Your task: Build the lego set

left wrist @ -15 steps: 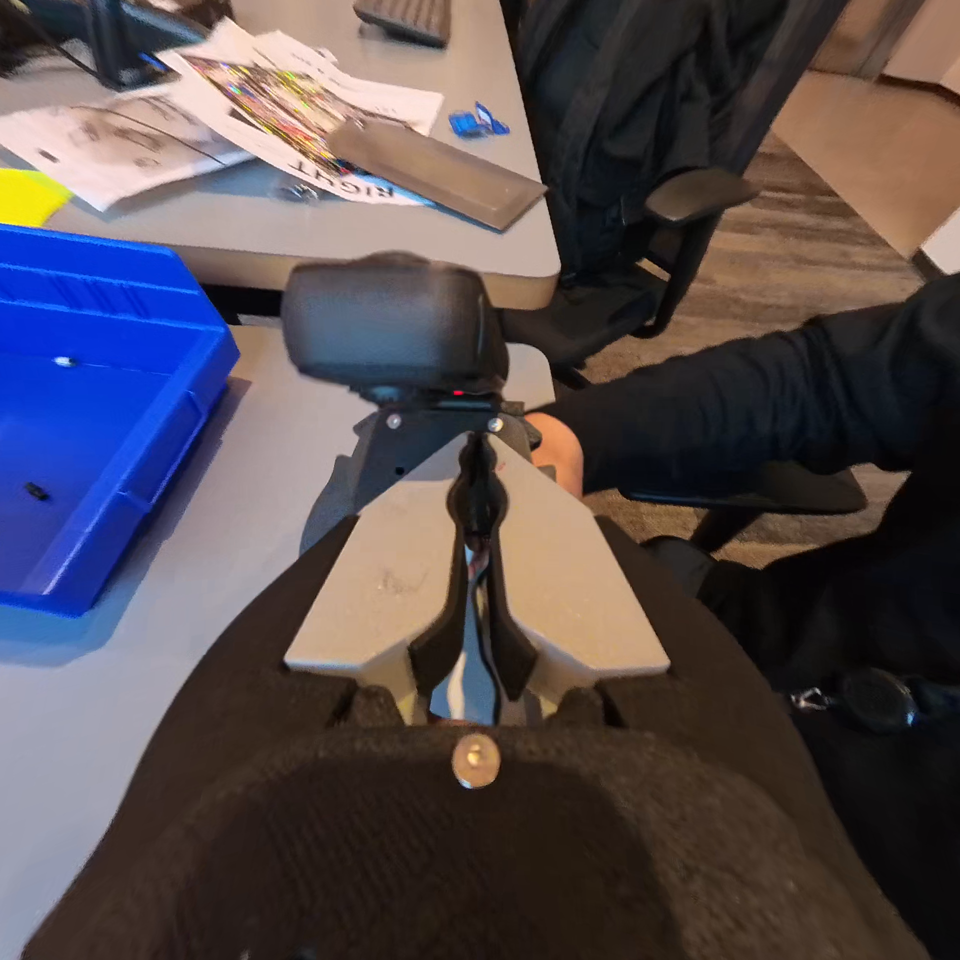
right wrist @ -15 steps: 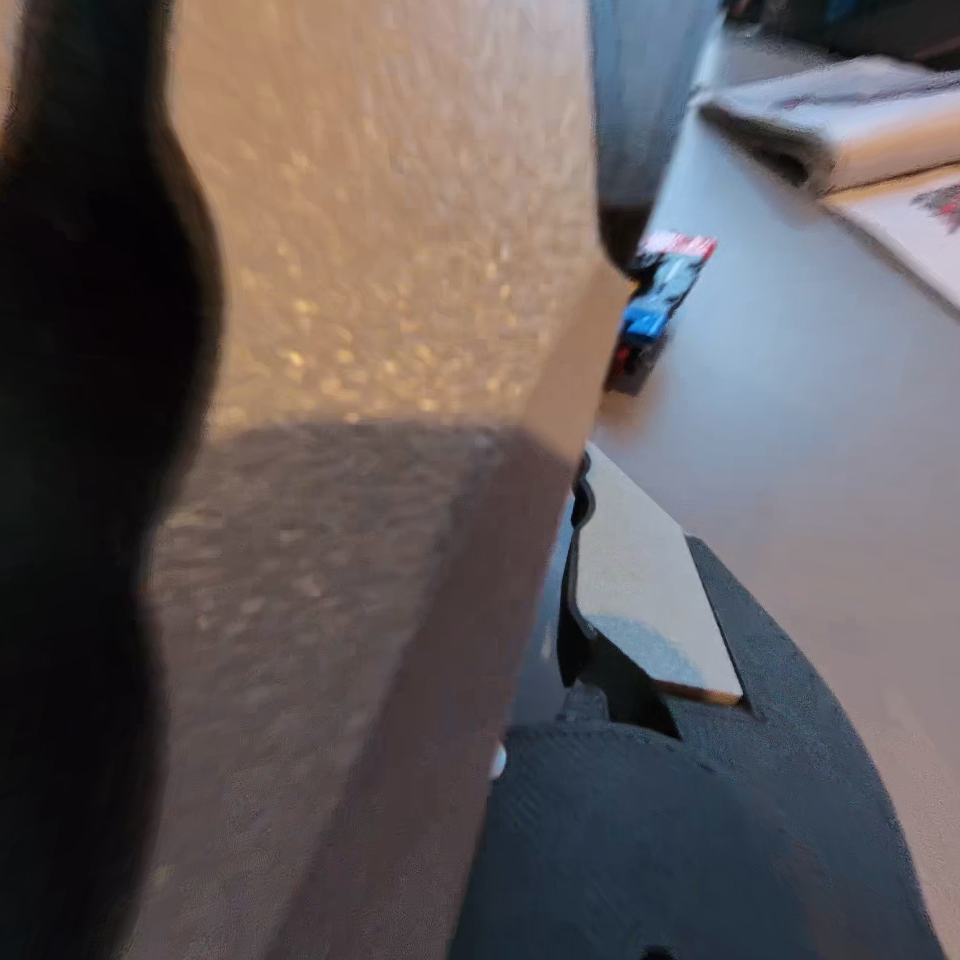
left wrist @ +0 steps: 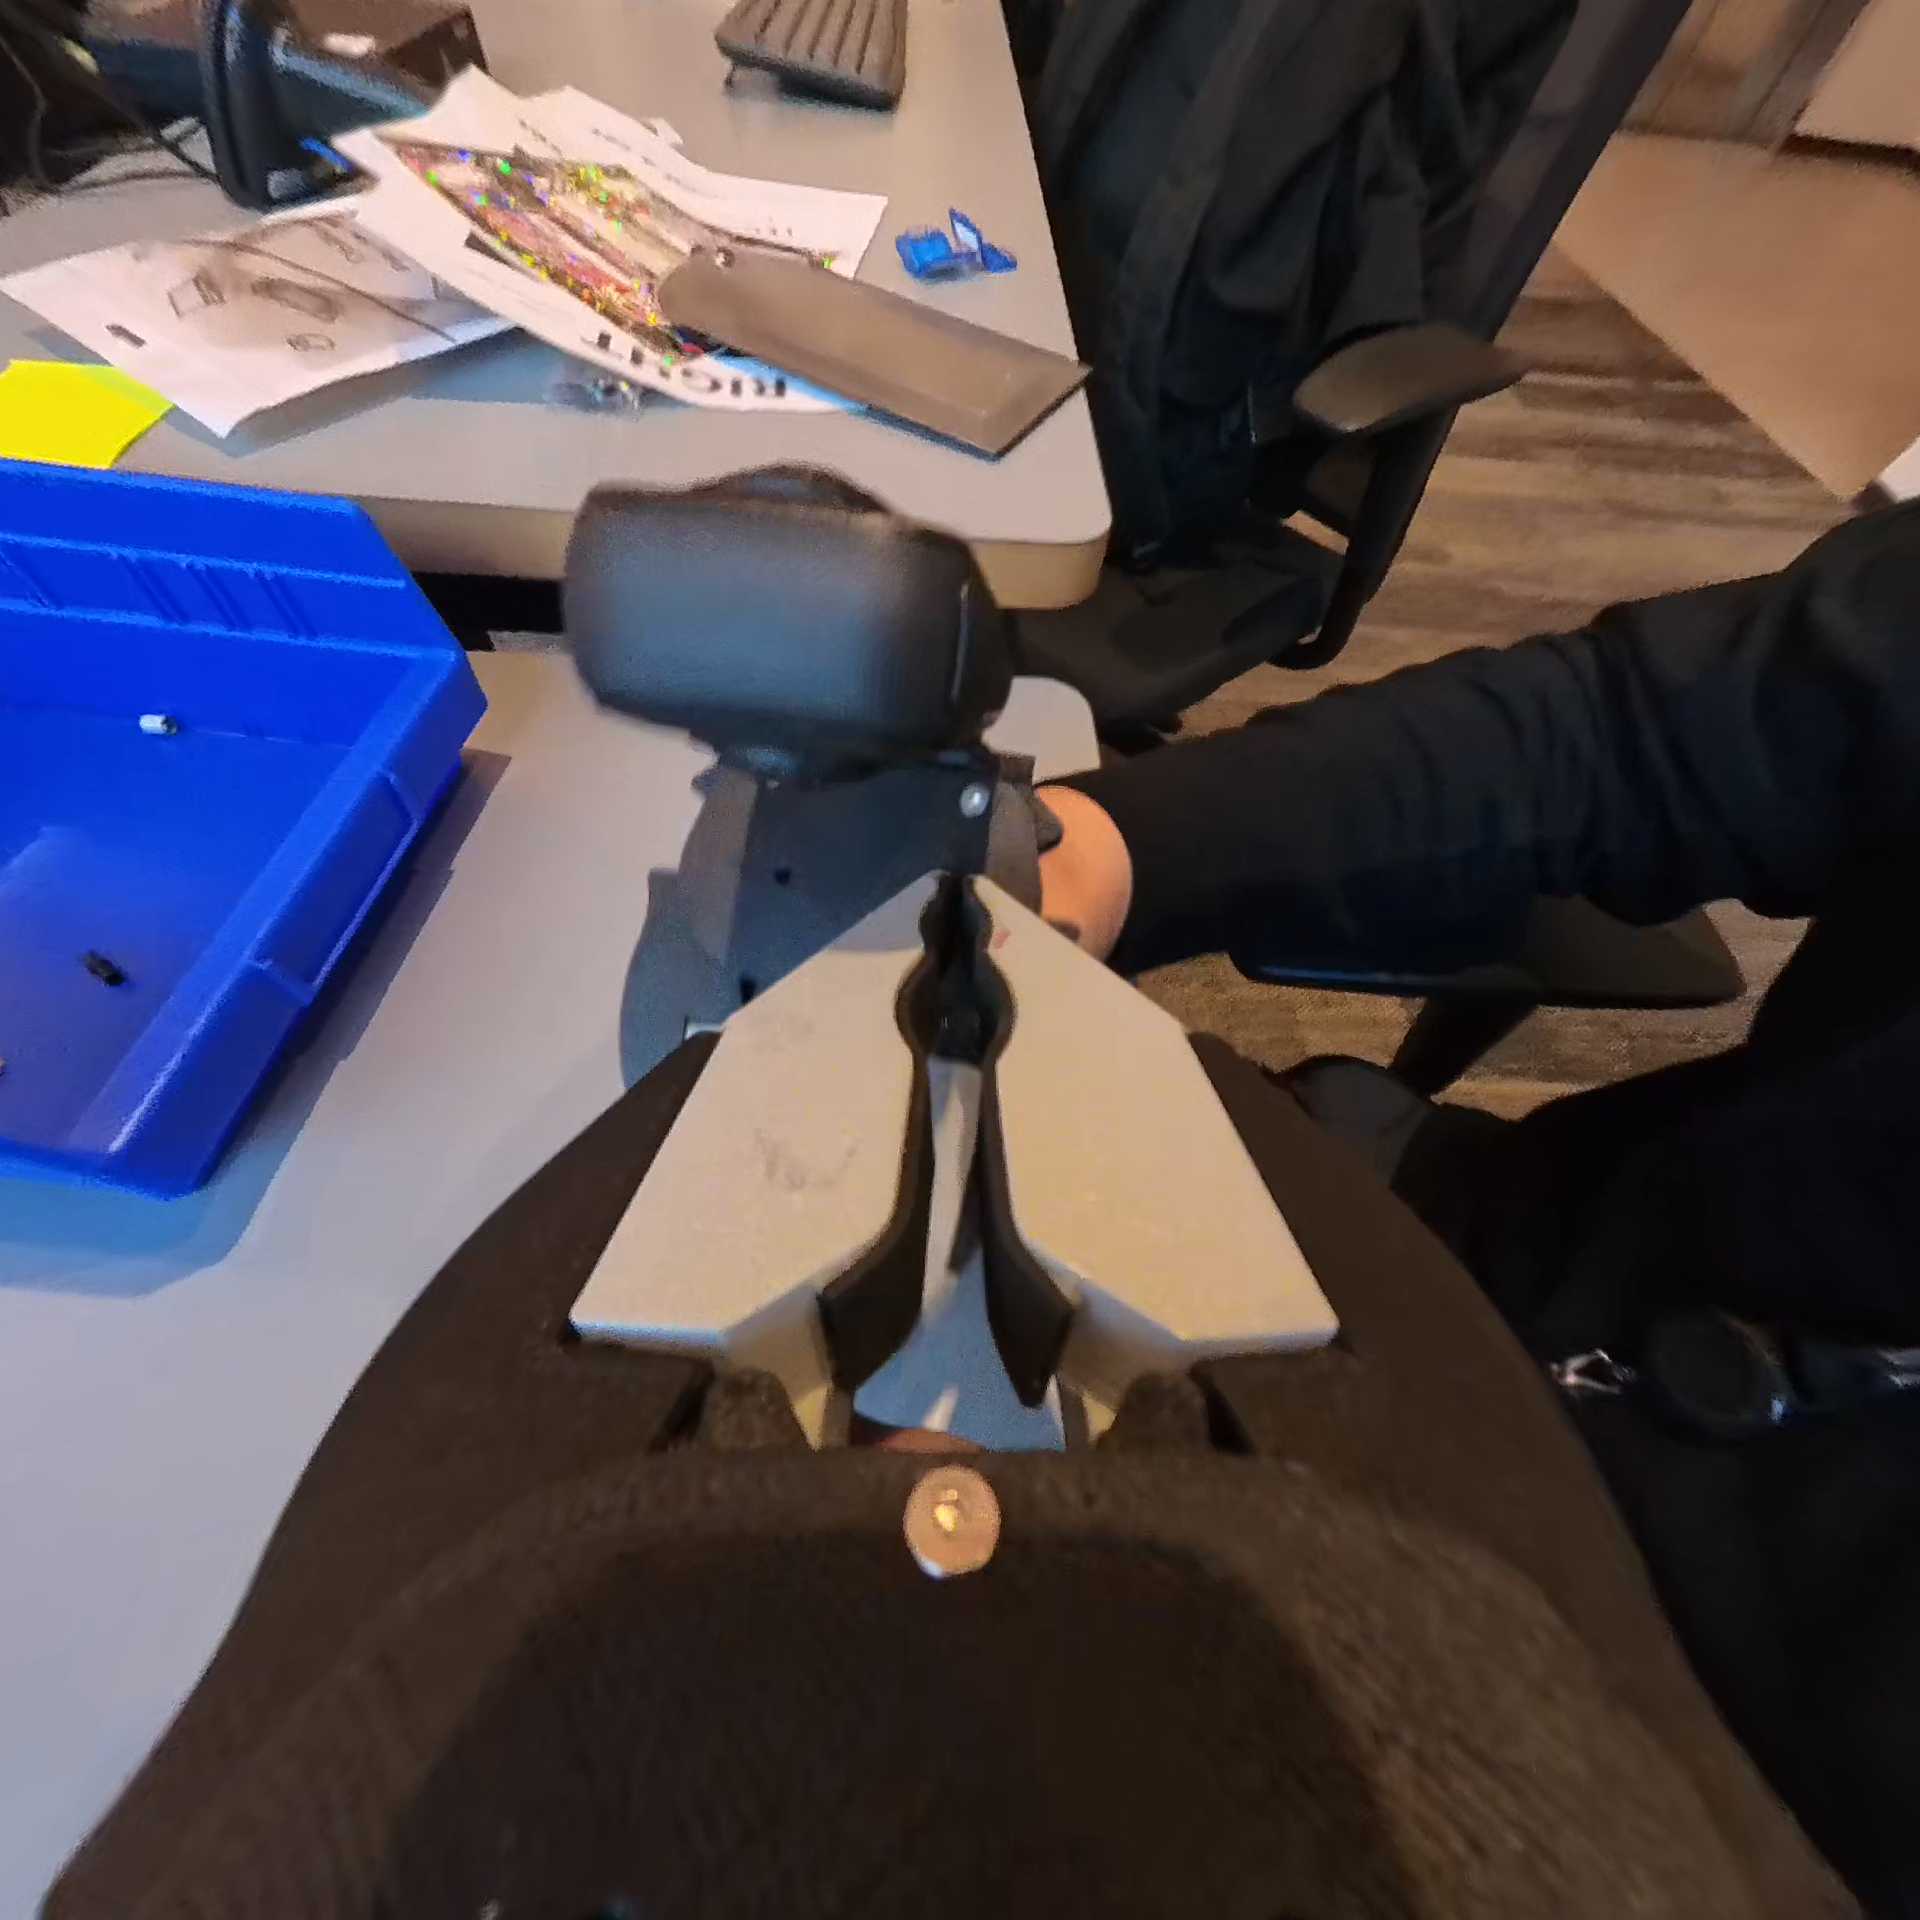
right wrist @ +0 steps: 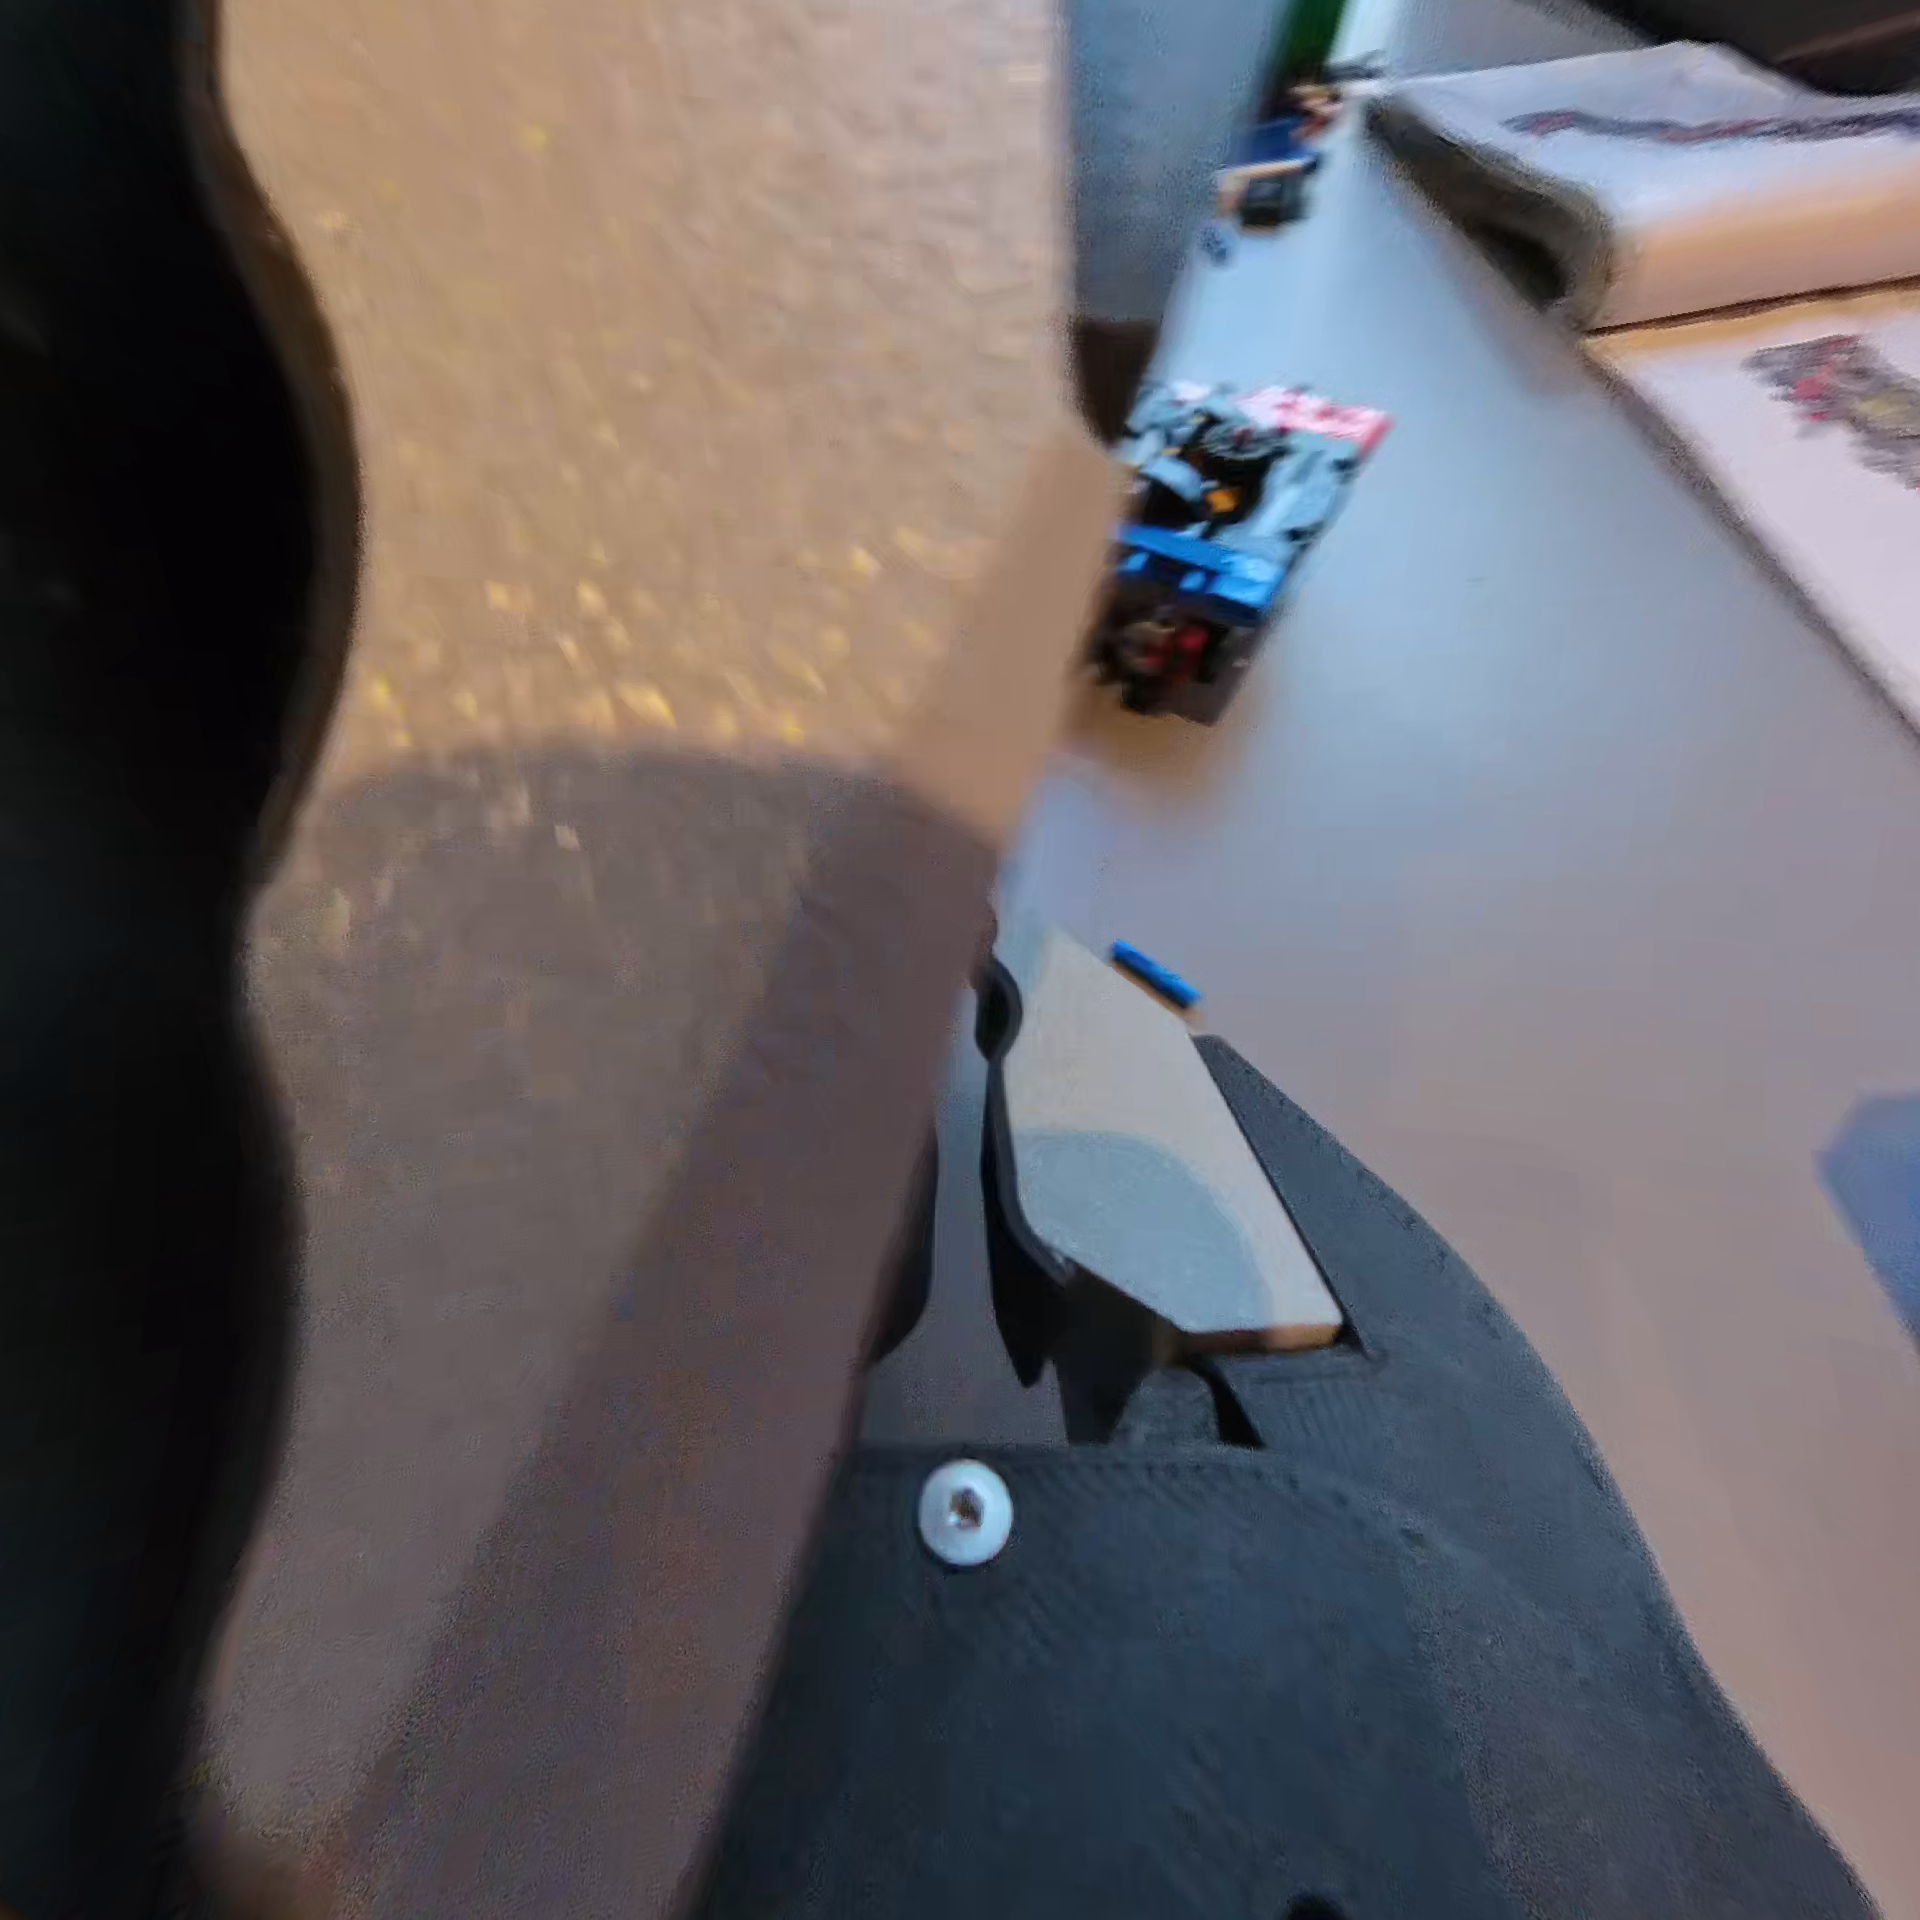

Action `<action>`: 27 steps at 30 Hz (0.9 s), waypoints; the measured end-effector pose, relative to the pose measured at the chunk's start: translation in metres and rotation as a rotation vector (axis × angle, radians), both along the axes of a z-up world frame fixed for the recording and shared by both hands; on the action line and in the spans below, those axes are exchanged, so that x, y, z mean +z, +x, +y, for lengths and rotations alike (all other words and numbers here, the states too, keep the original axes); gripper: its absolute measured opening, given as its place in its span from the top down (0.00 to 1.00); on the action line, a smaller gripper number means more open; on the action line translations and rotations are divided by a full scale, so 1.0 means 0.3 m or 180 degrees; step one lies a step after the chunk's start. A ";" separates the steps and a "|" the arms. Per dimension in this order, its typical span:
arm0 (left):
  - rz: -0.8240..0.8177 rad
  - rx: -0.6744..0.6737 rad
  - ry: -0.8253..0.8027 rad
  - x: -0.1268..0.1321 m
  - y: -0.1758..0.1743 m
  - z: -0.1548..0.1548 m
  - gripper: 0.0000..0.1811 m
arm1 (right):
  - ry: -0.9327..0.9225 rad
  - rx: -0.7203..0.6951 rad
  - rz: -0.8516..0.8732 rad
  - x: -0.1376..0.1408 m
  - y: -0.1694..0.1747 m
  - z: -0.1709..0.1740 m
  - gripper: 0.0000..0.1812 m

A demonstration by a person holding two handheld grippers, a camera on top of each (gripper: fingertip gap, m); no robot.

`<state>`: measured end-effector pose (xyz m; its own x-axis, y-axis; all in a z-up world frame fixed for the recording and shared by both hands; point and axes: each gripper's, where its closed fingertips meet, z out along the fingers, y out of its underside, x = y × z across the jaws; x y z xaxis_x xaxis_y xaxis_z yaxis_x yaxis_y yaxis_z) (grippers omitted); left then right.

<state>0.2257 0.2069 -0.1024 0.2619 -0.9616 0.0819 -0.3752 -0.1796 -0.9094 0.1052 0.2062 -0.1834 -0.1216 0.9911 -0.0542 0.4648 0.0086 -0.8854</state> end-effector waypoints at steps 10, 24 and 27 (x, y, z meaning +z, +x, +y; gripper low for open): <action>0.1178 0.0895 0.0264 -0.057 -0.408 -0.053 1.00 | 0.0445 -0.0532 -0.0087 -0.005 0.156 0.127 1.00; 0.1109 0.1515 -0.0198 -0.251 -0.616 -0.202 0.84 | 0.0837 0.0392 -0.0810 -0.133 0.027 0.166 0.84; 0.1027 0.1484 -0.0282 -0.271 -0.604 -0.217 0.84 | 0.0849 0.0682 -0.0873 -0.139 0.003 0.166 0.83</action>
<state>0.0445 0.1419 -0.1837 0.6818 -0.7315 0.0024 -0.4941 -0.4630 -0.7359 0.1060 0.2560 -0.2252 -0.3428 0.9287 0.1413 0.6451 0.3421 -0.6832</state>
